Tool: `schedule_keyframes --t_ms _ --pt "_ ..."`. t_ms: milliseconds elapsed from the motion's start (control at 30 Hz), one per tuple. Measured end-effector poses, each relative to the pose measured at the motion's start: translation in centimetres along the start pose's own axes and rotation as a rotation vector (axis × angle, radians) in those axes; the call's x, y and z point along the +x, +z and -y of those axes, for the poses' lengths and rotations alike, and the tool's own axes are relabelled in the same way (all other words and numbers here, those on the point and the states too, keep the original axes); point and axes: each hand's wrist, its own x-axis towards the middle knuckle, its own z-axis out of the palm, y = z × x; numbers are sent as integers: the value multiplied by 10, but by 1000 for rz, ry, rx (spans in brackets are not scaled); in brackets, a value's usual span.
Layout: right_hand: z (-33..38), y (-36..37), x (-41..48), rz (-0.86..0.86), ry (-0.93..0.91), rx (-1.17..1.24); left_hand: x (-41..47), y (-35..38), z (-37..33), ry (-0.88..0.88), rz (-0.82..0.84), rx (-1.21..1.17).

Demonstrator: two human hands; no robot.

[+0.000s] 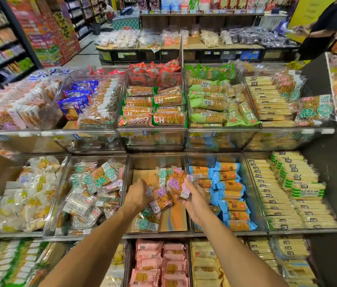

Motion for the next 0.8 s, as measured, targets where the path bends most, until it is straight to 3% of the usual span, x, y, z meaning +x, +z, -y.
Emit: schedule_keyframes --t_ms 300,800 --pt "-3 -3 6 -15 -9 0 9 9 4 -55 126 68" --pt "-6 -9 9 -8 -9 -21 -30 1 4 -110 57 -647"
